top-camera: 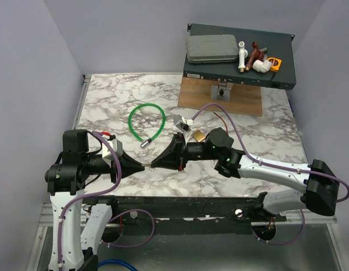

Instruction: Unlock with the key

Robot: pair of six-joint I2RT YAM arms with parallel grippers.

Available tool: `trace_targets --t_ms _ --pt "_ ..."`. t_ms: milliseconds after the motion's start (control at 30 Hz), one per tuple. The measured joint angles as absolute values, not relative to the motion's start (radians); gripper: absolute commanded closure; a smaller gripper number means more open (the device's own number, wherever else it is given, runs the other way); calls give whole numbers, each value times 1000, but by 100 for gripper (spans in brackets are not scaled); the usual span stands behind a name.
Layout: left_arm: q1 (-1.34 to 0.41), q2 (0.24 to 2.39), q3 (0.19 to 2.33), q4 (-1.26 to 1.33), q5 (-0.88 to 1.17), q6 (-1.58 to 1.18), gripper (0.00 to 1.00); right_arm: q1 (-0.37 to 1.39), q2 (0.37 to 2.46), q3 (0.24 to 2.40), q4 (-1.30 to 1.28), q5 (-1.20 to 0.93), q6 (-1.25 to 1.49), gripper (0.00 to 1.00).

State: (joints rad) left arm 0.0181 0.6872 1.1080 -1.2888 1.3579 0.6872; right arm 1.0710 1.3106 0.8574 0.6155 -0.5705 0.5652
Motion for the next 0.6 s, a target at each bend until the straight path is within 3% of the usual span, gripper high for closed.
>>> trace_targets --t_ms 467,600 --pt "18 710 1143 -1338 1374 707 77 1071 1316 901 528 -572 493 99" --pt "18 710 1143 -1353 1374 715 69 1071 1317 916 493 -574 468 99"
